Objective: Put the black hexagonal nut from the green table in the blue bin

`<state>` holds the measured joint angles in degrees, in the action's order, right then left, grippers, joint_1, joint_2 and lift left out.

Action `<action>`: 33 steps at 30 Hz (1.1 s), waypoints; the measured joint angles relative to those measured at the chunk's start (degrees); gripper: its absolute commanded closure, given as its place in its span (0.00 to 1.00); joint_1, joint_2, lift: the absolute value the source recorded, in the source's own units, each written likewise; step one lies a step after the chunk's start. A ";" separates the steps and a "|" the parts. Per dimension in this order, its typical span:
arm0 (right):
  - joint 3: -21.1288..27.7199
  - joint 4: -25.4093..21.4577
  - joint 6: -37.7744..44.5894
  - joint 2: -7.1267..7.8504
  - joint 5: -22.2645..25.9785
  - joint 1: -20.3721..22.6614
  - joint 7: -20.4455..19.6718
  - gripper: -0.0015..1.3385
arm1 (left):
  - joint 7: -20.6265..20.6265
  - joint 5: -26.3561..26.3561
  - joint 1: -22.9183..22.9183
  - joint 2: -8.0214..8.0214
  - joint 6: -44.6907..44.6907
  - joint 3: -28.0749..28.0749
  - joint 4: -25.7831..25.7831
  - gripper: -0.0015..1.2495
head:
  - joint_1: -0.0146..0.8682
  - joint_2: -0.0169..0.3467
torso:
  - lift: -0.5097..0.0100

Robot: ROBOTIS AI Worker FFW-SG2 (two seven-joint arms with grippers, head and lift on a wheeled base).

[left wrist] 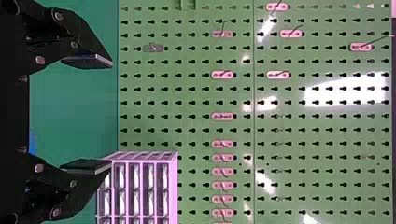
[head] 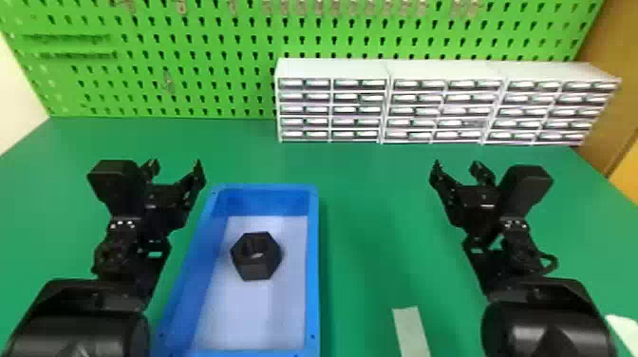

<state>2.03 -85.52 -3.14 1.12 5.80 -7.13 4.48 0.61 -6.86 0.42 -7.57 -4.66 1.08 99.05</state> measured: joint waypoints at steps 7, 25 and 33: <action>-0.15 0.00 0.32 0.13 0.00 0.01 -0.01 0.38 | 0.00 -0.08 -0.04 0.01 -0.08 0.05 0.00 0.39 | 0.79 0.19 | 0.79; 0.08 0.00 0.80 0.04 0.07 0.05 -0.09 0.38 | 0.00 -0.27 0.00 0.01 -0.18 0.15 0.00 0.38 | 0.79 0.19 | 0.79; 0.24 0.00 0.94 -0.31 0.01 -0.27 -0.09 0.38 | 0.00 -0.52 0.01 0.01 -0.18 0.10 0.00 0.38 | 0.79 0.19 | 0.79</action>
<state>2.27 -85.52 -2.20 0.80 5.81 -7.40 4.39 0.61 -7.37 0.43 -7.56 -4.83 1.18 99.05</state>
